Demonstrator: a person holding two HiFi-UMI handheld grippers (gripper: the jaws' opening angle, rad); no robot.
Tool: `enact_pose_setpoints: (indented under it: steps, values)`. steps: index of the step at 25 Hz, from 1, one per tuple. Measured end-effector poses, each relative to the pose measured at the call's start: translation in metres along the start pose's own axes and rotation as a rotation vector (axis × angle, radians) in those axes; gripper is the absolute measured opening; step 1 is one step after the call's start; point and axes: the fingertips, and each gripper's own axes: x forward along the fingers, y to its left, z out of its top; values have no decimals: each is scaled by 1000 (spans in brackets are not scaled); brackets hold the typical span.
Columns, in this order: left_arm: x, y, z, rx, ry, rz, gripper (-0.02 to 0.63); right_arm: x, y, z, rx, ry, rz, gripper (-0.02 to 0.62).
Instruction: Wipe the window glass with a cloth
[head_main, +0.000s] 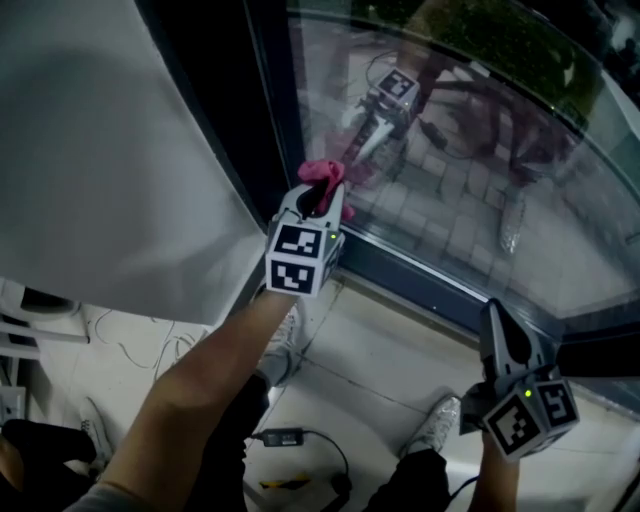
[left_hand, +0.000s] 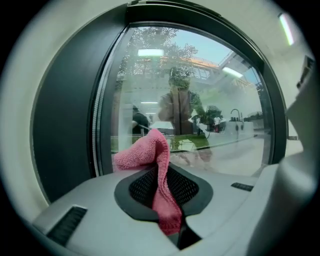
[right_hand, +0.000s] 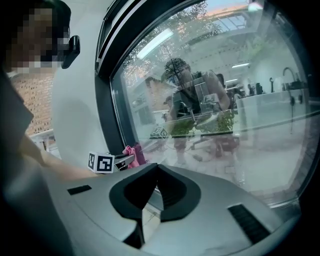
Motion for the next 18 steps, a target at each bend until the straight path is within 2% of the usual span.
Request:
enact_pose_setpoints:
  steps: [4,11,18]
  values:
    - [4,-35,2,15,2,-53,51,-11,-15,1,13,-10,-13,8]
    - [4,-72,1,-21,15,-95,51,-31,-23,7,22,-20,-46,8]
    - [11,-137,4,-32,11,-163,51,-58,-54,3,41,-31,-87,8]
